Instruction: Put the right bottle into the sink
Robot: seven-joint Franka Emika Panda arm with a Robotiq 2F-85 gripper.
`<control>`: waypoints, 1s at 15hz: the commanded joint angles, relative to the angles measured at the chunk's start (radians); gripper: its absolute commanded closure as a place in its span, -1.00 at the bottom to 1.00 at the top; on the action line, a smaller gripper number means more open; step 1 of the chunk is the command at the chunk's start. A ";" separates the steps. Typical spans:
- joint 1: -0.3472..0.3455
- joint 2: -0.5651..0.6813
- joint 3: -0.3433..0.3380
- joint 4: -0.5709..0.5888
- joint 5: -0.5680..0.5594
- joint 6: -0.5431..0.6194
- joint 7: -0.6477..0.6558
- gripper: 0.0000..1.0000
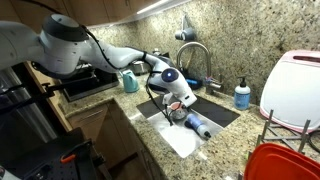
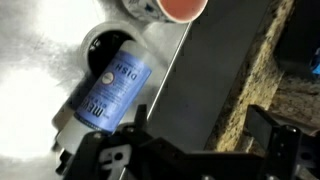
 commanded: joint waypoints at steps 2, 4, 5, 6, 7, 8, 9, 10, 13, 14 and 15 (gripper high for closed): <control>0.049 0.000 -0.009 -0.044 -0.226 0.227 0.183 -1.00; 0.096 0.000 -0.039 -0.103 -0.269 0.251 0.215 -1.00; 0.113 0.000 -0.049 -0.126 -0.276 0.256 0.213 -1.00; 0.132 0.000 -0.061 -0.155 -0.271 0.258 0.218 -1.00; 0.157 0.000 -0.078 -0.194 -0.246 0.238 0.203 -1.00; 0.174 0.000 -0.083 -0.220 -0.231 0.255 0.195 -1.00; 0.195 0.000 -0.093 -0.257 -0.213 0.254 0.188 -1.00; 0.203 0.000 -0.097 -0.279 -0.198 0.253 0.182 -1.00; 0.214 0.000 -0.094 -0.355 -0.166 0.266 0.194 -1.00; 0.208 0.000 -0.090 -0.368 -0.155 0.271 0.187 -1.00; 0.194 0.001 -0.081 -0.380 -0.137 0.277 0.176 -1.00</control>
